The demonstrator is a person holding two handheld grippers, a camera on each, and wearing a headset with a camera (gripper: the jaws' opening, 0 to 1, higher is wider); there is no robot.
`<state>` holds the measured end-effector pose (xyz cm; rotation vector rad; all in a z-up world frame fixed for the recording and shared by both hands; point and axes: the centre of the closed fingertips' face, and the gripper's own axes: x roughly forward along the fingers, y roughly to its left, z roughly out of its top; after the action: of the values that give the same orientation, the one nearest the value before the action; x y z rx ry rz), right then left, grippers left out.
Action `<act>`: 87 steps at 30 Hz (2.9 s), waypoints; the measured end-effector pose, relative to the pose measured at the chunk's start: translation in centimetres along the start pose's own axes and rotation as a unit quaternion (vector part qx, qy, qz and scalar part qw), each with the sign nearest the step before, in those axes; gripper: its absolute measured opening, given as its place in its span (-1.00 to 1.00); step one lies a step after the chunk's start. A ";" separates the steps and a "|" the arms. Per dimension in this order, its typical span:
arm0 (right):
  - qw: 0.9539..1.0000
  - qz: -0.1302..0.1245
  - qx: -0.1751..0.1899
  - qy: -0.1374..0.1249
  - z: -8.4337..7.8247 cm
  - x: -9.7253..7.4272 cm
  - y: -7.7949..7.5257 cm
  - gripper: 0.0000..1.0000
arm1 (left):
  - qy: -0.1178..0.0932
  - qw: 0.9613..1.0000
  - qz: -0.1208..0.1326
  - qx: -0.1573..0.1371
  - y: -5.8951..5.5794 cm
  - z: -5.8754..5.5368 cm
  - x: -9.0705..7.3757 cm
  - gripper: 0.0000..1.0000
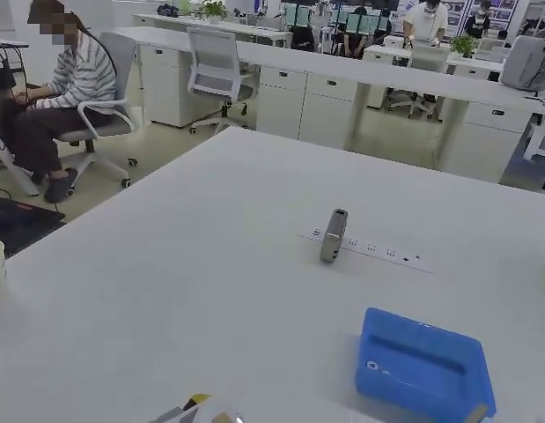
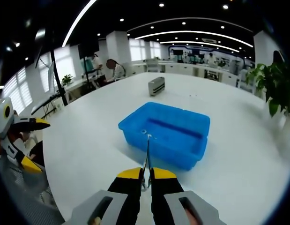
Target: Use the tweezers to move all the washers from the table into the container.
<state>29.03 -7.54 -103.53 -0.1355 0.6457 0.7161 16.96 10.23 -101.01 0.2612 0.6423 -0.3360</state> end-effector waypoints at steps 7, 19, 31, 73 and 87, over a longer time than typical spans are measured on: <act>1.000 0.001 -0.003 0.001 0.0 0.0 0.2 -0.95 | 0.000 1.000 -0.001 0.000 0.0 0.0 0.0 0.71; 1.000 0.001 0.000 0.001 0.4 -0.5 0.2 -0.95 | 0.001 1.000 -0.002 0.002 -0.1 0.0 0.0 0.70; 1.000 0.000 -0.007 -0.013 2.1 -1.0 0.2 -0.95 | 0.002 1.000 -0.002 0.004 -0.1 -0.1 0.0 0.69; 0.998 -0.006 -0.028 -0.064 9.2 -1.0 -1.2 -0.95 | 0.009 1.000 0.002 0.006 0.1 -0.4 0.0 0.63; 0.997 -0.022 -0.026 -0.068 10.3 1.4 -2.8 -0.95 | 0.013 1.000 -0.007 0.006 -0.3 -0.4 0.2 0.65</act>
<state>36.85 -5.50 -96.46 -0.1467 0.4941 0.6928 16.74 10.09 -101.48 0.2723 0.6678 -0.3504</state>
